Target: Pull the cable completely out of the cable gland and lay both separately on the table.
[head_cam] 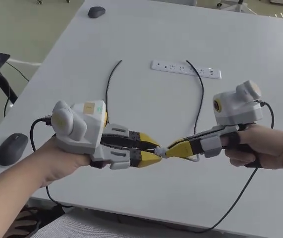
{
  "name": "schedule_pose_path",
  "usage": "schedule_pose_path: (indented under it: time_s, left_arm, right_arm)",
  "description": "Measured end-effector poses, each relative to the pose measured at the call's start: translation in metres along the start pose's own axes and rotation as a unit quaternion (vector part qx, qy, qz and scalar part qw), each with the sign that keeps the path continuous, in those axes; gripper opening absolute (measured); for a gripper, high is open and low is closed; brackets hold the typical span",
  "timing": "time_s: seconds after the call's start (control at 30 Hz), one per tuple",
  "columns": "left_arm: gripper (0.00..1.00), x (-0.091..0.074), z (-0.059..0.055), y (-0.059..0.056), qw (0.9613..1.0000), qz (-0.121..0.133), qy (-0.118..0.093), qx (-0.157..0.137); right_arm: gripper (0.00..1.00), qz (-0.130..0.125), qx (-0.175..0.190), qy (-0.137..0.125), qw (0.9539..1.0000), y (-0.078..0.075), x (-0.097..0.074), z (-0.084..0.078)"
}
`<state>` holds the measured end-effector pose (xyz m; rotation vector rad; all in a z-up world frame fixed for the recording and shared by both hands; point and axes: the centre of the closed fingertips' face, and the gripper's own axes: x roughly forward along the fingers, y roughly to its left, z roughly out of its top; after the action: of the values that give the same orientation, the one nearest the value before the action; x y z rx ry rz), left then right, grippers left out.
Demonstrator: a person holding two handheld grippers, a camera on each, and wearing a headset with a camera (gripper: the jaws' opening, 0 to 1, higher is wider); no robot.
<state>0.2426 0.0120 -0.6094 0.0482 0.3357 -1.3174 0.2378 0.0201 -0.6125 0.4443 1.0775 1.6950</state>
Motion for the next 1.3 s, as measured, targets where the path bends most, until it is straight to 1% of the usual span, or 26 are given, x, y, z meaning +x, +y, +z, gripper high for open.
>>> schedule_pose_path:
  time_s: [0.13,0.17,0.2,0.27,0.3,0.37,0.4,0.47,0.57,0.6,0.63,0.67,0.7,0.73,0.83,0.87,0.97,1.0,1.03,1.1,1.13,1.17,1.2,1.23,1.27,1.3]
  left_arm:
    - [0.14,0.003,-0.001,-0.003,0.9999,-0.008,0.005,0.002]
    - [0.14,0.004,-0.002,-0.003,0.9999,-0.010,0.008,0.001]
    - [0.14,0.004,-0.003,-0.003,0.9999,-0.011,0.013,0.002]
    - [0.14,0.004,-0.003,-0.003,0.9998,-0.012,0.013,-0.001]
    - [0.14,0.004,-0.003,-0.002,0.9999,-0.009,0.012,-0.004]
    - [0.14,0.004,-0.003,0.000,0.9999,-0.008,0.008,-0.011]
    - [0.14,0.004,-0.003,0.000,0.9999,-0.008,0.007,-0.014]
    - [0.15,0.004,-0.002,0.000,0.9998,-0.006,0.005,-0.017]
    - [0.15,0.003,-0.001,0.001,0.9995,-0.004,0.000,-0.032]
    - [0.15,0.003,0.000,0.001,0.9993,-0.003,-0.001,-0.036]
    - [0.15,0.003,0.000,0.001,0.9992,-0.002,-0.002,-0.041]
    - [0.15,0.003,0.000,0.002,0.9986,-0.001,-0.003,-0.054]
    - [0.15,0.002,0.000,0.003,0.9982,0.001,-0.004,-0.061]
    - [0.15,0.001,0.001,0.003,0.9983,0.000,-0.006,-0.058]
    - [0.15,-0.001,0.003,0.006,0.9975,0.001,-0.014,-0.069]
    - [0.15,-0.001,0.003,0.006,0.9973,0.000,-0.015,-0.071]
    - [0.15,-0.002,0.006,0.005,0.9965,-0.002,-0.020,-0.082]
    - [0.15,-0.002,0.007,0.004,0.9958,-0.004,-0.023,-0.089]
    - [0.15,-0.001,0.007,0.004,0.9959,-0.004,-0.023,-0.087]
    - [0.15,0.002,0.005,0.001,0.9949,-0.009,-0.018,-0.099]
    - [0.15,0.002,0.004,0.000,0.9948,-0.008,-0.017,-0.100]
    - [0.15,0.003,0.003,0.000,0.9948,-0.008,-0.015,-0.100]
    - [0.15,0.004,0.002,0.000,0.9944,-0.008,-0.014,-0.105]
    - [0.15,0.004,0.002,0.000,0.9937,-0.008,-0.015,-0.111]
    - [0.15,0.004,0.002,0.000,0.9924,-0.008,-0.016,-0.121]
    - [0.15,0.005,0.002,0.001,0.9924,-0.007,-0.016,-0.122]
  right_arm:
    - [0.09,0.005,0.008,0.012,0.9999,0.001,0.003,-0.003]
    - [0.09,0.005,0.000,0.019,0.9998,0.002,0.004,-0.005]
    - [0.08,-0.003,-0.027,0.027,0.9993,0.000,0.003,-0.007]
    - [0.08,-0.005,-0.036,0.032,0.9988,0.002,0.003,-0.007]
    - [0.08,-0.016,-0.071,0.029,0.9969,0.000,0.002,-0.005]
    - [0.07,-0.028,-0.105,0.034,0.9935,0.001,0.001,-0.005]
    - [0.07,-0.033,-0.108,0.037,0.9929,0.002,0.001,-0.005]
    - [0.07,-0.048,-0.137,0.042,0.9885,0.003,0.000,-0.005]
    - [0.07,-0.076,-0.176,0.049,0.9802,0.003,-0.001,-0.004]
    - [0.07,-0.091,-0.207,0.050,0.9729,0.002,-0.001,-0.002]
    - [0.07,-0.100,-0.225,0.052,0.9678,0.003,-0.001,-0.002]
    - [0.07,-0.117,-0.254,0.053,0.9587,0.002,-0.001,-0.001]
    - [0.07,-0.130,-0.265,0.050,0.9542,0.002,-0.001,0.000]
    - [0.07,-0.141,-0.286,0.050,0.9465,0.003,0.000,0.001]
    - [0.07,-0.167,-0.330,0.054,0.9277,0.004,-0.001,0.002]
    - [0.07,-0.181,-0.358,0.056,0.9145,0.005,-0.001,0.004]
    - [0.07,-0.206,-0.402,0.061,0.8904,0.007,-0.001,0.004]
    - [0.07,-0.215,-0.421,0.067,0.8784,0.004,-0.003,0.004]
    - [0.07,-0.225,-0.446,0.078,0.8628,0.003,-0.004,0.003]
    - [0.07,-0.234,-0.465,0.098,0.8482,0.002,-0.003,-0.002]
    - [0.07,-0.240,-0.470,0.102,0.8433,0.001,-0.003,-0.003]
    - [0.07,-0.245,-0.471,0.102,0.8413,0.000,-0.003,-0.005]
    - [0.07,-0.248,-0.481,0.103,0.8349,0.001,-0.003,-0.004]
    - [0.07,-0.251,-0.486,0.101,0.8312,0.000,-0.003,-0.004]
    - [0.07,-0.253,-0.486,0.100,0.8307,0.000,-0.004,-0.004]
    - [0.07,-0.253,-0.487,0.099,0.8299,-0.001,-0.004,-0.004]
